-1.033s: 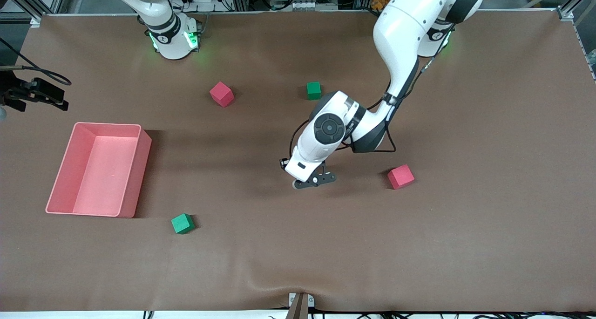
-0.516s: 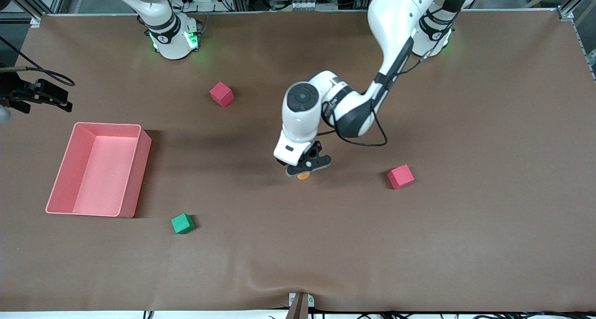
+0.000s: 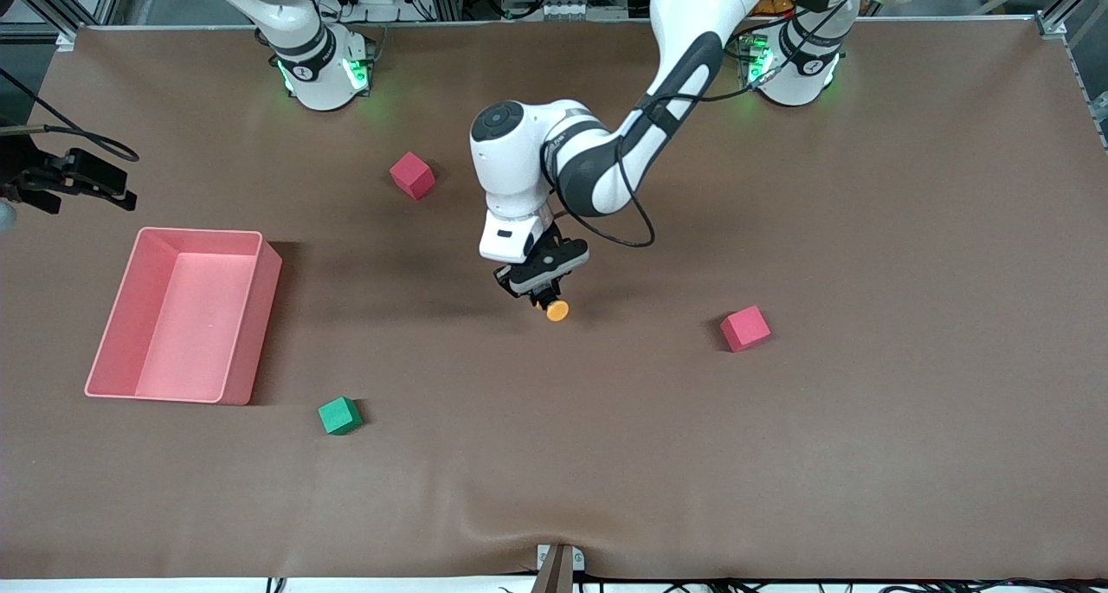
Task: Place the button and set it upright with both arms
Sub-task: 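Lift the button off the table with the left gripper, then turn the held button cap-up with the left gripper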
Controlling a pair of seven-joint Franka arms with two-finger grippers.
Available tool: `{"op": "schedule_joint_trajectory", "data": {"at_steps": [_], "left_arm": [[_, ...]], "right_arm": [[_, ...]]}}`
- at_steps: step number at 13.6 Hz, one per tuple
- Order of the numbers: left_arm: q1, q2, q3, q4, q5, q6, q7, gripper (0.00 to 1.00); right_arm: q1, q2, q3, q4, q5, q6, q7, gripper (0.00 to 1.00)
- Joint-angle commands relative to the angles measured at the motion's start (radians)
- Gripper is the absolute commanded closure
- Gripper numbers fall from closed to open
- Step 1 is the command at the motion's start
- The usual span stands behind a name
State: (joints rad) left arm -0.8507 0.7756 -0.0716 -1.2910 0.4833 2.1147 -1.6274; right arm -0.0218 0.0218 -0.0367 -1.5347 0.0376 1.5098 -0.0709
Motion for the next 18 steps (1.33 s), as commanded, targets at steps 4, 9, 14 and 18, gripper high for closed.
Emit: {"op": "schedule_joint_trajectory", "data": {"at_steps": [4, 9, 14, 18], "left_arm": [[-0.091, 0.025, 0.022, -0.007, 0.171, -0.191, -0.311, 0.79], [-0.204, 0.097, 0.039, -0.007, 0.424, -0.304, -0.552, 0.81], [-0.269, 0.132, 0.041, -0.007, 0.485, -0.407, -0.632, 0.83], [-0.298, 0.200, 0.042, -0.002, 0.561, -0.421, -0.744, 0.83]], "right_arm": [[-0.044, -0.005, 0.009, 0.007, 0.045, -0.003, -0.012, 0.00], [-0.040, -0.008, 0.011, 0.010, 0.031, -0.008, -0.010, 0.00], [-0.043, -0.006, 0.011, 0.010, 0.031, -0.008, -0.012, 0.00], [-0.043, -0.006, 0.011, 0.010, 0.031, -0.008, -0.012, 0.00]]}}
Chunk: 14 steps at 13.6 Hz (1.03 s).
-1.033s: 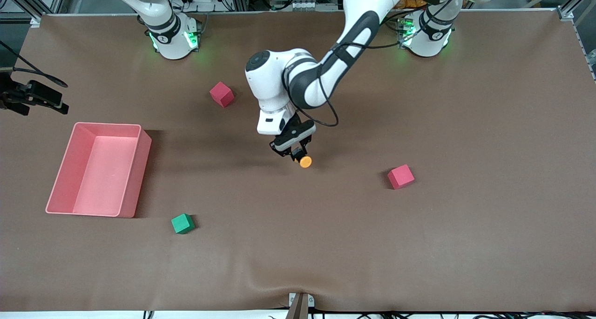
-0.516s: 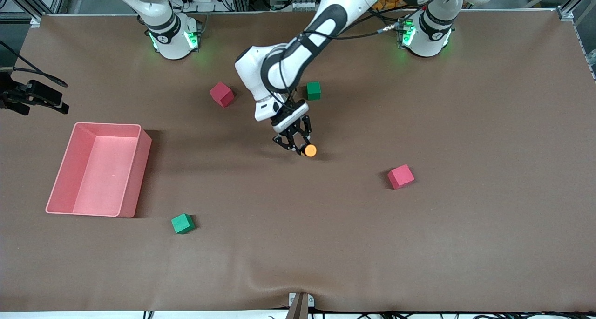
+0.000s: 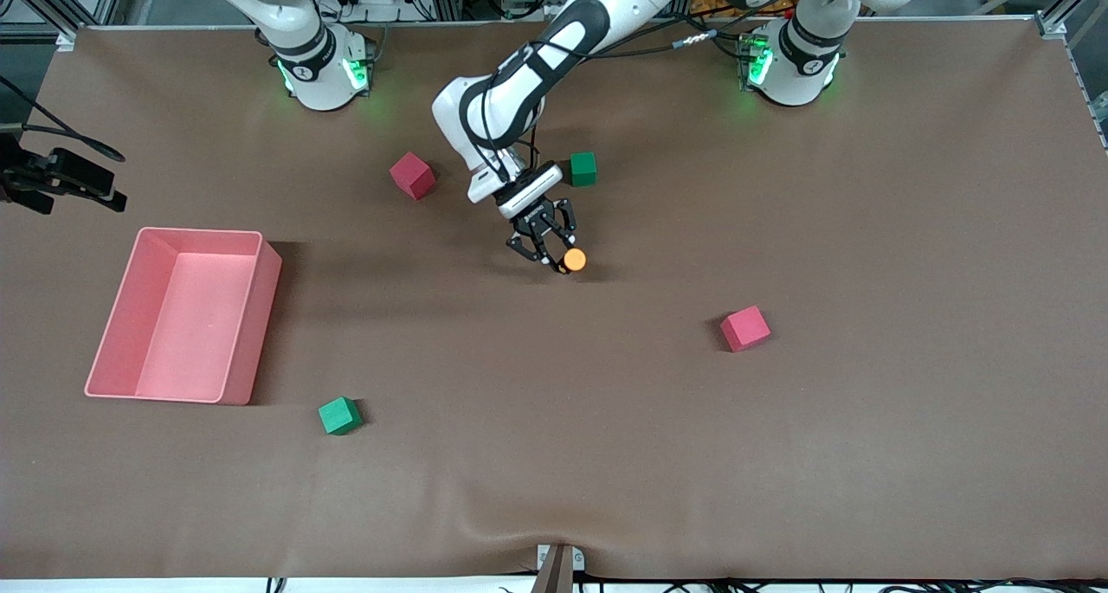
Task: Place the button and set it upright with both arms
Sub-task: 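Turn the held button cap-up with the left gripper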
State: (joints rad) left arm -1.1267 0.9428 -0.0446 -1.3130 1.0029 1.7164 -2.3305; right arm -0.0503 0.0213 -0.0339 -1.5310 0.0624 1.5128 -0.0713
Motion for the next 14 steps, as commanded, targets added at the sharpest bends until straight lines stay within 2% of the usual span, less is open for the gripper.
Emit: {"op": "schedule_joint_trajectory", "data": {"at_steps": [1, 4, 14], "left_arm": [[-0.031, 0.043, 0.015, 0.023, 0.046, -0.023, -0.049, 0.83], [-0.085, 0.083, 0.058, 0.024, 0.056, -0.034, -0.064, 0.83], [-0.100, 0.129, 0.066, 0.026, 0.060, -0.032, -0.072, 0.79]], "right_arm": [[-0.016, -0.008, 0.008, 0.006, 0.007, -0.011, -0.012, 0.00], [-0.016, -0.006, 0.006, 0.011, 0.007, -0.011, -0.010, 0.00], [-0.017, -0.006, 0.005, 0.017, 0.007, -0.011, -0.008, 0.00]]}}
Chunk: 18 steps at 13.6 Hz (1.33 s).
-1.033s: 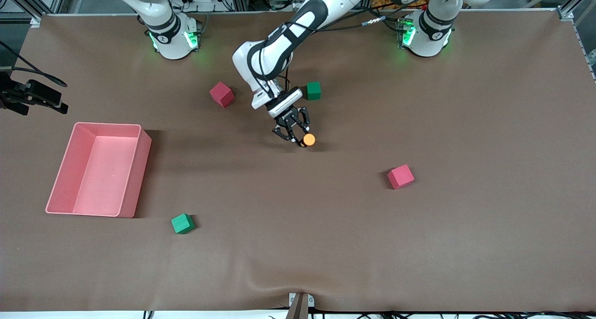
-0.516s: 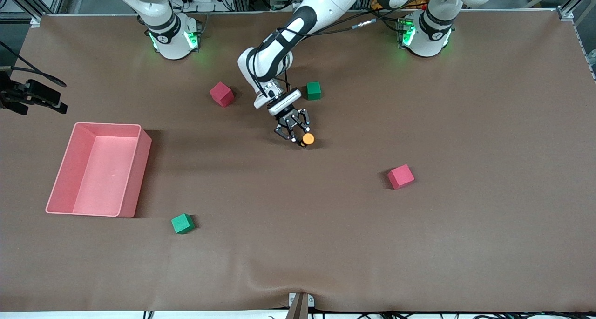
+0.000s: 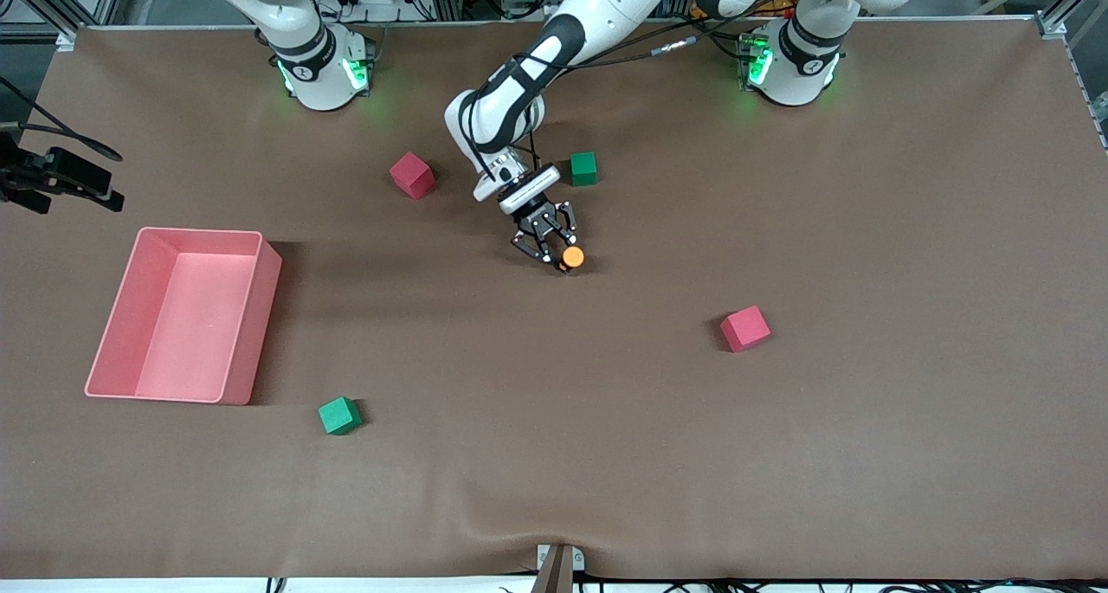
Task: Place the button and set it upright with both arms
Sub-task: 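Turn the held button cap-up with the left gripper, then lower the button upright onto the table and open the left gripper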
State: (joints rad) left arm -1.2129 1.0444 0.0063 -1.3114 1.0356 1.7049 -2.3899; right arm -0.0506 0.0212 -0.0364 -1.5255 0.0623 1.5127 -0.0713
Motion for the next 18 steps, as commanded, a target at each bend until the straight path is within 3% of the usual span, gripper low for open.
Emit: {"op": "schedule_joint_trajectory", "data": {"at_steps": [1, 4, 5, 6, 8, 15, 18], "left_arm": [[-0.016, 0.029, 0.015, 0.024, 0.027, -0.021, -0.012, 0.78], [-0.016, 0.028, 0.015, 0.023, 0.033, -0.021, 0.000, 0.51], [-0.016, 0.023, 0.015, 0.023, 0.035, -0.021, 0.001, 0.39], [-0.016, 0.019, 0.014, 0.023, 0.035, -0.021, 0.005, 0.20], [-0.017, 0.019, 0.009, 0.023, 0.035, -0.021, 0.011, 0.00], [-0.037, -0.036, -0.046, 0.015, -0.002, -0.040, 0.026, 0.00], [-0.034, -0.115, -0.063, 0.017, -0.107, -0.067, 0.162, 0.00]], "right_arm": [[-0.017, -0.006, 0.009, 0.011, 0.007, -0.011, -0.010, 0.00], [-0.015, -0.004, 0.009, 0.010, 0.007, -0.011, -0.008, 0.00], [-0.014, -0.004, 0.009, 0.010, 0.007, -0.009, -0.008, 0.00], [-0.014, -0.004, 0.009, 0.010, 0.007, -0.009, -0.010, 0.00], [-0.017, -0.004, 0.009, 0.010, 0.007, -0.011, -0.008, 0.00], [-0.015, -0.004, 0.009, 0.010, 0.007, -0.009, -0.010, 0.00], [-0.015, -0.004, 0.009, 0.010, 0.007, -0.011, -0.010, 0.00]]}}
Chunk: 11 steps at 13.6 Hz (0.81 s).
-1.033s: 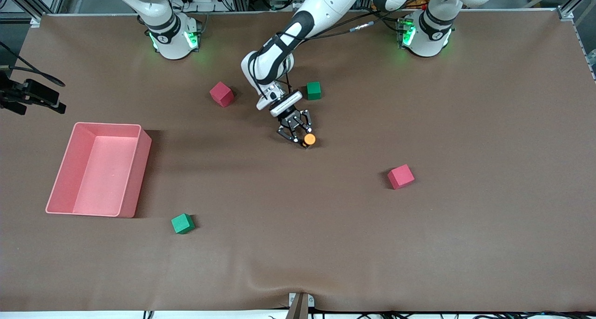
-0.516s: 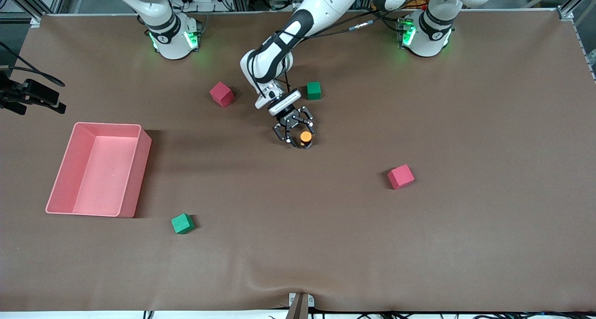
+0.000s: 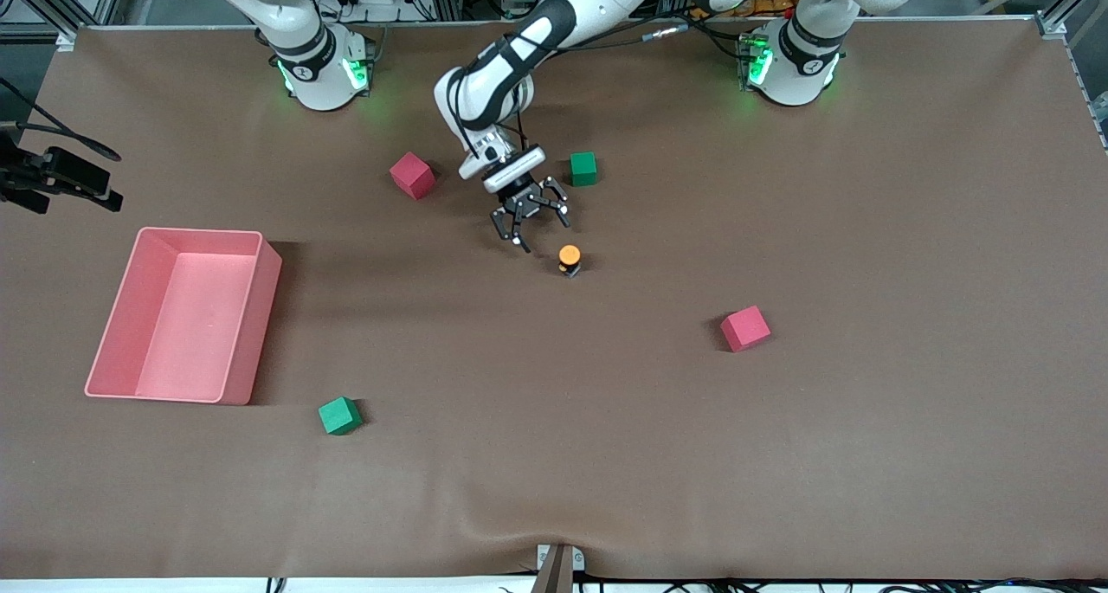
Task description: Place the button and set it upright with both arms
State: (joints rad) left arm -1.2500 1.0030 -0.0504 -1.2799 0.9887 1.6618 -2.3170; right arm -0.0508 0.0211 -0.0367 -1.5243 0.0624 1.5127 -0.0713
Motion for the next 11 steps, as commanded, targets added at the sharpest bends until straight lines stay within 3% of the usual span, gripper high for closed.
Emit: {"op": "schedule_joint_trajectory", "data": {"at_steps": [1, 5, 11], "left_arm": [[0.010, -0.101, -0.008, -0.015, -0.086, -0.022, 0.123, 0.00], [0.081, -0.199, -0.008, -0.019, -0.172, -0.022, 0.377, 0.00], [0.309, -0.352, -0.008, -0.016, -0.281, 0.016, 0.766, 0.00]], "right_arm": [[-0.015, -0.004, 0.009, 0.009, 0.005, -0.009, -0.008, 0.00], [-0.014, -0.006, 0.009, 0.010, -0.016, -0.011, -0.008, 0.00], [-0.014, -0.007, 0.011, 0.013, -0.038, -0.011, -0.004, 0.00]]}}
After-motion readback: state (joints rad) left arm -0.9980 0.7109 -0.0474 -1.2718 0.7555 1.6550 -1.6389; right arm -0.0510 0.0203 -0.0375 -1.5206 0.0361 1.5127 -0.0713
